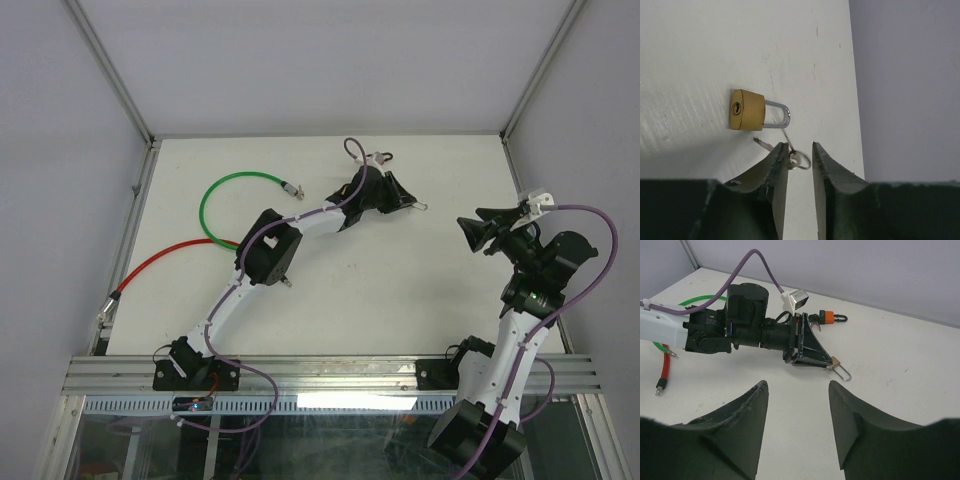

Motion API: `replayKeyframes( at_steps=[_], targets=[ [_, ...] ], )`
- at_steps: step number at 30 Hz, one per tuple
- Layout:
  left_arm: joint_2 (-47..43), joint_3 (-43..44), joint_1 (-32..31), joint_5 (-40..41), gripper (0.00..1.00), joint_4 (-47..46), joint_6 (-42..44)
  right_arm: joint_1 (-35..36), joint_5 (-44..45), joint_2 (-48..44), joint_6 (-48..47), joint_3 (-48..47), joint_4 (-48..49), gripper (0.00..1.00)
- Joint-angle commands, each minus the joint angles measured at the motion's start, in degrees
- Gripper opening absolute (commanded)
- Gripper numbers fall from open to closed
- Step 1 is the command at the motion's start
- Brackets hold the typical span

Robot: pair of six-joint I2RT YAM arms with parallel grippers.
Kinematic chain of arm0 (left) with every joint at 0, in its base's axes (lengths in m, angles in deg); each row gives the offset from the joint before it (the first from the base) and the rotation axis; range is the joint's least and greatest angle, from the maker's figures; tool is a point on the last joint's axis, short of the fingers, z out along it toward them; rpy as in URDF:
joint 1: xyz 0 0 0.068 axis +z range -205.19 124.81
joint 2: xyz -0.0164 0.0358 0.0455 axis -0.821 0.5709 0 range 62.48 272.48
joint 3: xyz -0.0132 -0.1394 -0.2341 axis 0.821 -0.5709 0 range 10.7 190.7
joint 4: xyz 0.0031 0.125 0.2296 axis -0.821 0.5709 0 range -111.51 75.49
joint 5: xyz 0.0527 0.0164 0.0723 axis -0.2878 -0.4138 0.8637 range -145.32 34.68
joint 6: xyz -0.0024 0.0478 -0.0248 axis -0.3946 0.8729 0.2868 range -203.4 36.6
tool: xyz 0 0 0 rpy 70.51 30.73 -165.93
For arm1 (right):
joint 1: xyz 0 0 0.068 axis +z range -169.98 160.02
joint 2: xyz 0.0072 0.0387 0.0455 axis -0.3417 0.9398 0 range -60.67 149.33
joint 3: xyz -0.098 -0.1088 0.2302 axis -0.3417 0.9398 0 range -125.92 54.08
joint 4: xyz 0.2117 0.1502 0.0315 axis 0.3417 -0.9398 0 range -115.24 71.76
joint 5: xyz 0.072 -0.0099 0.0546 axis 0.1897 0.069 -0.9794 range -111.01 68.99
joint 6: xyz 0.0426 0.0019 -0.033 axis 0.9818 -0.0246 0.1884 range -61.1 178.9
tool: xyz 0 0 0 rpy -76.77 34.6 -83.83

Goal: Lock with the key
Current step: Place the key at the center of the board, then pick up the lock from the center of the board.

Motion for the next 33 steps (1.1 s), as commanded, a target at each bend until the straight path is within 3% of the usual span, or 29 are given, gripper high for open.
replayKeyframes(
  at_steps=[1, 5, 14, 20, 23, 27, 33],
  targets=[
    [-2.09, 3.69, -1.44, 1.58, 0.3, 0.26, 5.36, -0.53, -0.76, -0.01, 0.51, -0.21, 3.15, 0.54],
    [-5.22, 2.25, -1.42, 4.08, 0.45, 1.31, 10.85, -0.53, -0.76, -0.02, 0.51, -0.2, 2.94, 0.54],
    [-17.55, -7.92, -1.29, 9.48, 0.54, 0.57, 29.47, -0.54, -0.76, -0.24, 0.51, -0.05, 2.5, 0.54],
    [-28.57, -21.77, 0.49, 7.38, 0.77, -6.9, 46.58, -0.53, -0.76, -0.35, 0.51, 0.15, 2.67, 0.54],
    [-32.31, -25.83, 3.34, 1.8, 0.88, -7.68, 52.43, -0.55, -0.76, -0.65, 0.51, 0.13, 2.68, 0.54],
    [-34.05, -25.41, 7.82, -6.19, 0.99, -4.39, 54.56, -0.57, -0.76, -0.96, 0.51, 0.33, 2.77, 0.54],
    [-29.36, -17.43, 14.16, -10.6, 0.99, 3.59, 50.64, -0.53, -0.76, -0.77, 0.51, 0.4, 2.85, 0.54]
  ],
)
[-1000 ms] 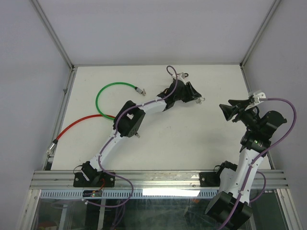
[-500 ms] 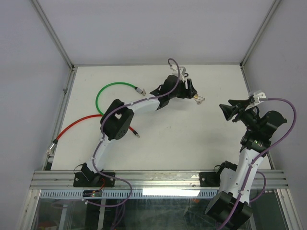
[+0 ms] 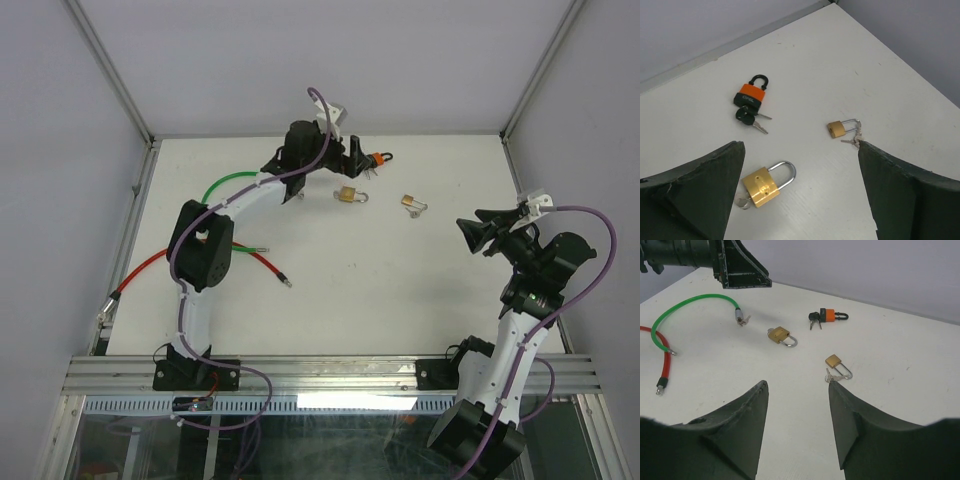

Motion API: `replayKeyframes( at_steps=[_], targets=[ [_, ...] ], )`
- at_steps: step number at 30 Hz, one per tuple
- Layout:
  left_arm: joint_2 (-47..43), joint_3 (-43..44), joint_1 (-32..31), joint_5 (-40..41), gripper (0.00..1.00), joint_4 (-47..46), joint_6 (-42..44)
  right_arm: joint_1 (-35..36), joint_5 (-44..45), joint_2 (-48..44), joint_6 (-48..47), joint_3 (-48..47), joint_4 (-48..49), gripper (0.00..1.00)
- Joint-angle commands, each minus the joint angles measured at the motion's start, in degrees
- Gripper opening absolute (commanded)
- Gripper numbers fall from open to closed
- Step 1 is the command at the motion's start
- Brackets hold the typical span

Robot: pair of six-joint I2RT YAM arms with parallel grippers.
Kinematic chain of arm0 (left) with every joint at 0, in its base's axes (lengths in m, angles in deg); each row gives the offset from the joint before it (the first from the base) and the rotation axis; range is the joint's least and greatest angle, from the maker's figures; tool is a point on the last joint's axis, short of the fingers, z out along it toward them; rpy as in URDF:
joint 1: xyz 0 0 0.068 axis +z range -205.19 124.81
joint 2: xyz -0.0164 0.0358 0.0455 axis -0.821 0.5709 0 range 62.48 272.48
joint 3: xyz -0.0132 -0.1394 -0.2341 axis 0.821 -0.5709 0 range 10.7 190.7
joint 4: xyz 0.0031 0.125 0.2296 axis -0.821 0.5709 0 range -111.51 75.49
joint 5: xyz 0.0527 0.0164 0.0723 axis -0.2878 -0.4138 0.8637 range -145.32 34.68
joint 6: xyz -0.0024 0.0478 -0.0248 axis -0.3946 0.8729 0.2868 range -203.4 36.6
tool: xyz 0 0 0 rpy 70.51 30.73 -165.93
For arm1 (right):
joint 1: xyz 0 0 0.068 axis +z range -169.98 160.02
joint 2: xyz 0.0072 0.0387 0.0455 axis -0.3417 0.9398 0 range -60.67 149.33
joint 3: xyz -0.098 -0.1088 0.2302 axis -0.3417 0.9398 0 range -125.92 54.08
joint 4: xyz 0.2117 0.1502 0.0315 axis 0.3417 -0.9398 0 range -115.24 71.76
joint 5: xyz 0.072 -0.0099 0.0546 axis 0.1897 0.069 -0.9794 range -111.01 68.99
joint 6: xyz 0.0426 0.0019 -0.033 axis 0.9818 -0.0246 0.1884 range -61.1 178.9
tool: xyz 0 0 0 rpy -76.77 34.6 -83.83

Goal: Lock with the key
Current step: Pick up the lock from the center of the board.

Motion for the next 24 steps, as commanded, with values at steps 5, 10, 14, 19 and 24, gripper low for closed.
replayKeyframes(
  at_steps=[5, 10, 14, 19, 24],
  targets=[
    [7.16, 14.14, 7.75, -11.28, 0.99, 8.84, -6.02, -0.47, -0.7, -0.64, 0.51, -0.33, 2.5, 0.54],
    [11.18, 22.15, 7.58, -4.74, 0.96, 20.24, -5.82, -0.47, -0.7, -0.7, 0.51, -0.32, 2.42, 0.54],
    [13.05, 24.43, 6.11, 0.58, 0.95, 24.16, -2.7, -0.53, -0.7, -0.45, 0.51, -0.15, 2.38, 0.54],
    [16.39, 26.9, 3.64, 4.95, 0.89, 27.38, 1.48, -0.55, -0.7, -0.18, 0.51, 0.04, 2.41, 0.54],
    [18.99, 28.64, 2.38, 8.11, 0.72, 29.02, 3.83, -0.64, -0.7, -0.28, 0.51, 0.2, 2.59, 0.54]
  ],
)
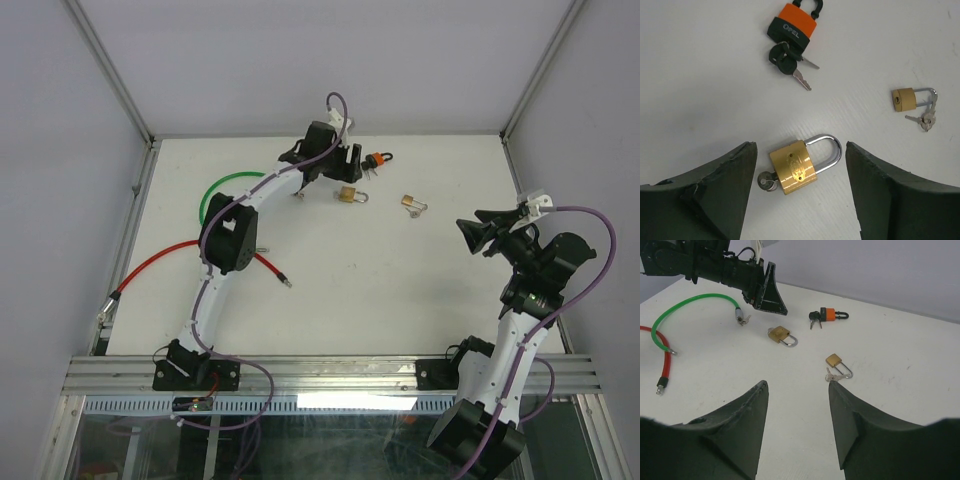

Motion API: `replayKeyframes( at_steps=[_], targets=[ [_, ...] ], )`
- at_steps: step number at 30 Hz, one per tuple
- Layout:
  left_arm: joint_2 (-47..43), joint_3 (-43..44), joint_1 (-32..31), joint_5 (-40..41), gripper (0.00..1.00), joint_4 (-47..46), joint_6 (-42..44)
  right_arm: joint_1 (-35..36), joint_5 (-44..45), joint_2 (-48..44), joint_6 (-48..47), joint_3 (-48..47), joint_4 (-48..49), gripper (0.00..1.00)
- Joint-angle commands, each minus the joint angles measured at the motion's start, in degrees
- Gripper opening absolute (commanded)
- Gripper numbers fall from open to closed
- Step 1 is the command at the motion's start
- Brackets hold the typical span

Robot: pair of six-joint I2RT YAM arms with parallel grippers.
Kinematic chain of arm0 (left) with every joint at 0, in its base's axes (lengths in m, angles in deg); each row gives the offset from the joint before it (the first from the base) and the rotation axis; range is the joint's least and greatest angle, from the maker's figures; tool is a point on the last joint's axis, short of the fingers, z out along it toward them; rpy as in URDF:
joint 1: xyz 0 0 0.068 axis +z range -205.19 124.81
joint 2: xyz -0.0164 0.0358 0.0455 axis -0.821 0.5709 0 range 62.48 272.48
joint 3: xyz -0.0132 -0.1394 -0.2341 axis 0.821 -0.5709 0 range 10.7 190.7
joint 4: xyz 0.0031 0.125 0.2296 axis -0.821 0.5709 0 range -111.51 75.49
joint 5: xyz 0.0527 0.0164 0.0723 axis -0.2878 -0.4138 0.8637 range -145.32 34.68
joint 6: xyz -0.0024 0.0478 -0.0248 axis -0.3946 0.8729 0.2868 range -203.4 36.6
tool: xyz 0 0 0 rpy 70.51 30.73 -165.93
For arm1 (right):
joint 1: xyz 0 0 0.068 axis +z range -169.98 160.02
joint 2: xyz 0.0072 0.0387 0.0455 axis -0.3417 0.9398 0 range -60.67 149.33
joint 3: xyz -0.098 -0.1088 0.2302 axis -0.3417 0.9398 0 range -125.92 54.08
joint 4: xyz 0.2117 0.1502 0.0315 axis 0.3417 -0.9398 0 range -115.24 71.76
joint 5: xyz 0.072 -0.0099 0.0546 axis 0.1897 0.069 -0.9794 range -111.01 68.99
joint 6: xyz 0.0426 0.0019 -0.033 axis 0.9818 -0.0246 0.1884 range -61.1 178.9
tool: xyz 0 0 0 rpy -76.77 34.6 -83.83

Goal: Lock with the key
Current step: Pick up the lock from the center of the board.

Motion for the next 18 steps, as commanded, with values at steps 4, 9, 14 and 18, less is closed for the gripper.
replayKeyframes(
  at_steps=[4, 9, 14, 18],
  targets=[
    [2.57, 4.84, -1.72, 6.92, 0.71, 3.02, 5.15, -0.67, -0.59, -0.31, 0.51, -0.01, 2.72, 0.54],
    [3.84, 4.96, -2.64, 10.35, 0.71, 3.04, 6.01, -0.69, -0.59, -0.38, 0.51, 0.04, 2.85, 0.54],
    [4.58, 5.05, -2.85, 11.25, 0.71, 3.04, 6.11, -0.73, -0.59, -0.37, 0.51, 0.01, 2.92, 0.54],
    [4.8, 5.14, -3.02, 10.91, 0.7, 3.03, 5.64, -0.76, -0.59, -0.37, 0.51, 0.15, 2.96, 0.54]
  ],
)
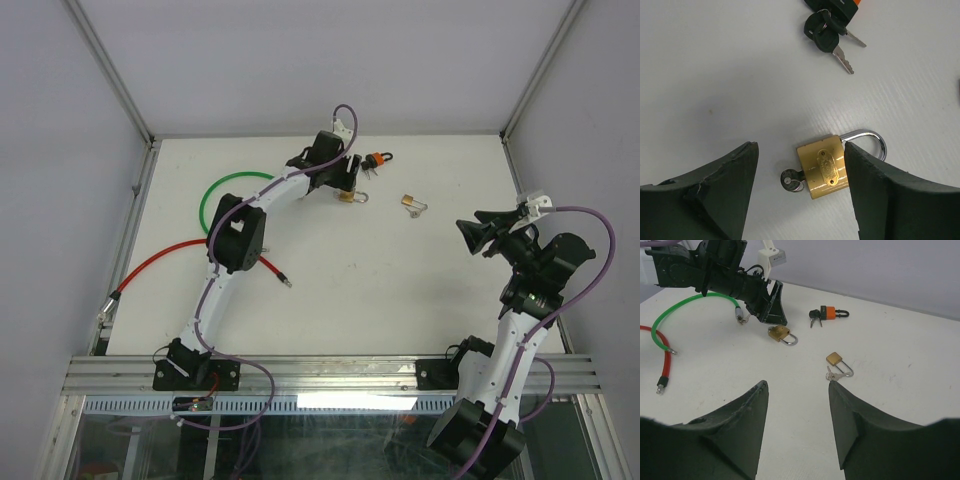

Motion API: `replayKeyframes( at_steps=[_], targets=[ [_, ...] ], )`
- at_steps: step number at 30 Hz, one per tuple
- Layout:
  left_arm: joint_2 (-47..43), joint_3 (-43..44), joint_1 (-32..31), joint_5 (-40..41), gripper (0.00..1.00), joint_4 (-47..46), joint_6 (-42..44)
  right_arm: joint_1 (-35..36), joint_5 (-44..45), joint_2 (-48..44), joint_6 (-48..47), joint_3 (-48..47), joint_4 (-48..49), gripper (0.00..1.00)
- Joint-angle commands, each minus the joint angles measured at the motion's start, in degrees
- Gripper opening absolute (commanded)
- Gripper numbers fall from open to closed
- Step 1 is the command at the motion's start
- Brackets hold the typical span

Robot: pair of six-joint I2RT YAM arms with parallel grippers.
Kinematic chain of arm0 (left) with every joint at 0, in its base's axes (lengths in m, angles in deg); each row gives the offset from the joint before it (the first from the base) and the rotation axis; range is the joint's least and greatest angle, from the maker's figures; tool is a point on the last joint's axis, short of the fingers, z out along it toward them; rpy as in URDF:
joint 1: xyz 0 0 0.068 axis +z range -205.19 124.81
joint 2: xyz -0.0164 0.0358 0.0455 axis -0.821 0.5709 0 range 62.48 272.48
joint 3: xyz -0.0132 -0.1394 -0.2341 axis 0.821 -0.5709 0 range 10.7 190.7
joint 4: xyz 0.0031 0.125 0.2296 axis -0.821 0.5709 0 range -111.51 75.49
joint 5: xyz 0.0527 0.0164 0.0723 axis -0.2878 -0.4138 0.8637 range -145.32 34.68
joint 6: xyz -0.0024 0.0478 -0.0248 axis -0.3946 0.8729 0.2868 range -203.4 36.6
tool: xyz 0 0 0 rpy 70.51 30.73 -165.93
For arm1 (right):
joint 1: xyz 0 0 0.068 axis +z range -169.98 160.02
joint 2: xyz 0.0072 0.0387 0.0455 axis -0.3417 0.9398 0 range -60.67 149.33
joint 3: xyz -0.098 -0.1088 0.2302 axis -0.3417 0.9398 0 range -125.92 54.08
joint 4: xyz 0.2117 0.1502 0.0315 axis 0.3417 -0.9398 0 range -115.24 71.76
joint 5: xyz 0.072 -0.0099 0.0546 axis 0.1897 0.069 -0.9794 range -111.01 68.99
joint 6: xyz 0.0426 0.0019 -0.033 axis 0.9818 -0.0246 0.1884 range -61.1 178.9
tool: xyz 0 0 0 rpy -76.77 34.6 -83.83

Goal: Lock with the key
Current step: Pick up the lock from the center of the board.

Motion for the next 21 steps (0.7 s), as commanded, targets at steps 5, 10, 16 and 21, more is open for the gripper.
replayKeyframes(
  at_steps=[5, 10, 16, 21],
  targets=[
    [0.65, 3.39, -1.21, 0.27, 0.69, -1.19, 0.33, -0.71, -0.59, -0.38, 0.51, -0.23, 3.05, 0.54],
    [0.96, 3.31, -1.59, 0.5, 0.68, -1.14, 0.14, -0.78, -0.59, -0.37, 0.51, -0.2, 3.09, 0.54],
    [1.0, 2.98, -1.65, 1.41, 0.65, -1.05, -0.45, -0.73, -0.59, -0.46, 0.51, -0.14, 3.1, 0.54],
    [0.84, 2.33, -1.63, 1.91, 0.59, -1.04, -1.03, -0.75, -0.59, -0.55, 0.51, -0.29, 3.12, 0.54]
  ],
)
